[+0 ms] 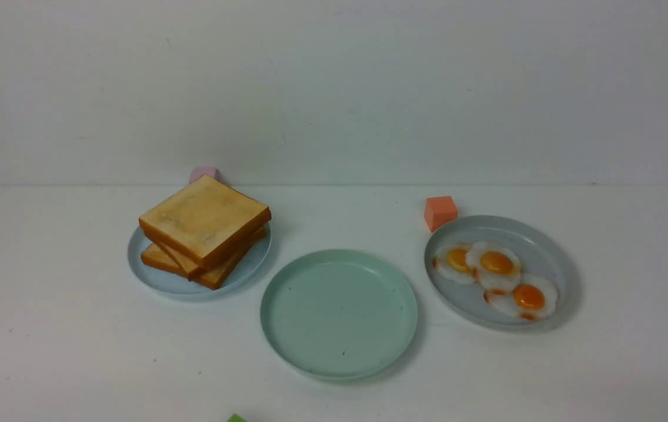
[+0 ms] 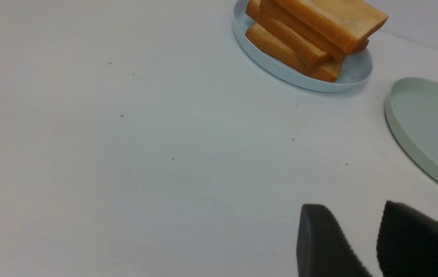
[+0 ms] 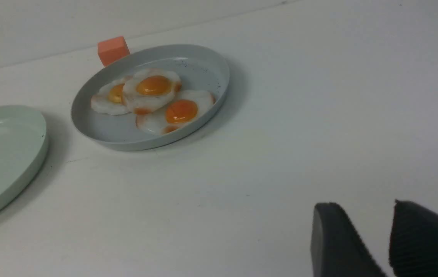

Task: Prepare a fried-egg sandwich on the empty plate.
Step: Use the left arm to grab a slice of bread

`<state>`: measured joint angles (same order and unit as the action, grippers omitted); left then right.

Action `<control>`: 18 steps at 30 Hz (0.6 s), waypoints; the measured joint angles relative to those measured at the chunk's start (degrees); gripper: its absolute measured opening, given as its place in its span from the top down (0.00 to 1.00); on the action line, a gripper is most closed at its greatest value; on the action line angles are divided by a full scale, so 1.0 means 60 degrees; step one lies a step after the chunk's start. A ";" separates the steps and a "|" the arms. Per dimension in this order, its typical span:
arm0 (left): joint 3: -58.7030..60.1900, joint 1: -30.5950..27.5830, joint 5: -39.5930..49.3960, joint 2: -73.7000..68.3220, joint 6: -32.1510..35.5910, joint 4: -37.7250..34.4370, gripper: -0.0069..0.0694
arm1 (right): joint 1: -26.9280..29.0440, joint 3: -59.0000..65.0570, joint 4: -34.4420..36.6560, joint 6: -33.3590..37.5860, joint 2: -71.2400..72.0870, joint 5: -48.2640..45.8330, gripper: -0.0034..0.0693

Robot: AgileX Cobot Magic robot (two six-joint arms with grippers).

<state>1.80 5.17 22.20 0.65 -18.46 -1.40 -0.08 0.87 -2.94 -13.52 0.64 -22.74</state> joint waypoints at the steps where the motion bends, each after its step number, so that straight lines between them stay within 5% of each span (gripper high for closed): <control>1: 0.0000 0.0000 0.0000 0.0000 0.0000 0.0000 0.60 | 0.0000 0.0000 0.0000 0.0000 0.0000 0.0000 0.62; 14: 0.0000 0.0000 -0.0105 0.0000 0.0000 0.0000 0.60 | 0.0000 0.0000 0.0000 0.0000 0.0000 0.0000 0.62; 18: 0.0000 0.0000 -0.1147 0.0000 -0.0715 -0.1064 0.60 | 0.0000 0.0000 0.0000 0.0000 0.0000 0.0000 0.62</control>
<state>1.80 5.17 15.32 0.65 -22.75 -7.78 -0.08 0.87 -2.94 -13.52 0.64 -22.74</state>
